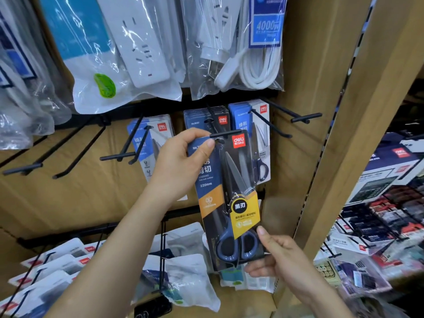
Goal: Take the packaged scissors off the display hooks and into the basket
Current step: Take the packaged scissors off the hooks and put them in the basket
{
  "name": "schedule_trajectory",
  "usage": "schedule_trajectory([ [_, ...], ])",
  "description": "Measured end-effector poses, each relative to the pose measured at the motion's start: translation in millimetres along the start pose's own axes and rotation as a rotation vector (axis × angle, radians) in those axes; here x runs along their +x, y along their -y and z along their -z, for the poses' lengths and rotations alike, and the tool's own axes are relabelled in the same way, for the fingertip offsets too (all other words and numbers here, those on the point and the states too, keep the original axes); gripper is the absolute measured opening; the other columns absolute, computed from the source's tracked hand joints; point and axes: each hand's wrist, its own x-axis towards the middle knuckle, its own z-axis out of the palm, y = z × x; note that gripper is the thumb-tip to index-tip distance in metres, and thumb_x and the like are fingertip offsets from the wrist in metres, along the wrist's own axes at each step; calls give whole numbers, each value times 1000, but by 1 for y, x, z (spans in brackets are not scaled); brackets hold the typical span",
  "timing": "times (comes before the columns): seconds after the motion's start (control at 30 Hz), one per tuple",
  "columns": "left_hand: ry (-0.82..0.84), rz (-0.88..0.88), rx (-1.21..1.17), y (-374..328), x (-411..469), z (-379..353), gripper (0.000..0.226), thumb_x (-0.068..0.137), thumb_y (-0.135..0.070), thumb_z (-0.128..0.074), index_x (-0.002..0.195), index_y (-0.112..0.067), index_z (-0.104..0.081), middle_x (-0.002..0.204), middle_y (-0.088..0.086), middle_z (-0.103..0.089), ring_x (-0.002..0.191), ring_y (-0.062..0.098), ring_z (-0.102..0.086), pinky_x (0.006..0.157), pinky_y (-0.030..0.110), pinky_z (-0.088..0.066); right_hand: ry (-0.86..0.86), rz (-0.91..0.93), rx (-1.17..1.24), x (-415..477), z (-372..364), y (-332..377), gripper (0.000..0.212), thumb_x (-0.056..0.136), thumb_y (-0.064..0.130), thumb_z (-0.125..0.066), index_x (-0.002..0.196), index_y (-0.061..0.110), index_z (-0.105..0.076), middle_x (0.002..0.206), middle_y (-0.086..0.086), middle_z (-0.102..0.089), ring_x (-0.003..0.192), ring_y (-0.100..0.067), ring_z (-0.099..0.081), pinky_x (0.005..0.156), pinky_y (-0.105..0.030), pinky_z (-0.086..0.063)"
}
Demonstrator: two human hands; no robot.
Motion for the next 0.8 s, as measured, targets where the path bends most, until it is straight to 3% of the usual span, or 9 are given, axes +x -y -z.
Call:
schedule_trajectory([
  [0.13, -79, 41, -103, 11, 8, -4, 27, 96, -7, -60, 105, -30, -52, 90, -16, -70, 73, 3, -67, 65, 25, -56, -71, 35, 138, 9, -2, -6, 46, 89, 37, -56, 102, -4, -71, 87, -27, -74, 63, -28, -73, 62, -34, -63],
  [0.23, -127, 33, 6, 26, 11, -5, 34, 92, -2, -63, 100, -33, -53, 73, -30, -57, 58, 5, -55, 64, 32, -53, -125, 61, 228, 18, 0, -12, 25, 99, 11, -51, 109, -6, -68, 91, -28, -74, 73, -30, -75, 67, -33, -63],
  [0.37, -205, -3, 129, 37, 22, -9, 32, 89, 0, -66, 101, -27, -56, 82, -19, -57, 53, -2, -50, 58, 10, -46, -121, 82, 184, 37, -2, -11, 30, 100, -6, -44, 117, 7, -66, 100, -18, -76, 92, -24, -74, 82, -29, -61],
  [0.47, -259, -22, 232, 43, 33, -13, 35, 89, 0, -67, 104, -27, -51, 91, -13, -57, 57, -1, -53, 61, 10, -46, -99, 101, 81, 57, -6, -3, 43, 97, -3, -53, 130, 24, -58, 120, -8, -69, 110, -19, -67, 92, -29, -55],
  [0.63, -317, -45, 463, 49, 45, -17, 28, 91, -7, -66, 114, -17, -55, 89, -2, -62, 74, 18, -60, 70, 36, -50, -69, 98, -102, 75, -3, 6, 55, 99, 7, -55, 147, 30, -39, 139, -3, -48, 115, -12, -55, 84, -25, -52],
  [0.8, -352, -92, 551, 56, 44, -22, 37, 88, 0, -64, 122, -12, -57, 107, -1, -58, 90, 6, -50, 74, 22, -42, -8, 158, -247, 82, 7, 5, 47, 98, 12, -57, 138, 34, -47, 136, 1, -52, 113, -5, -56, 100, -37, -51],
])
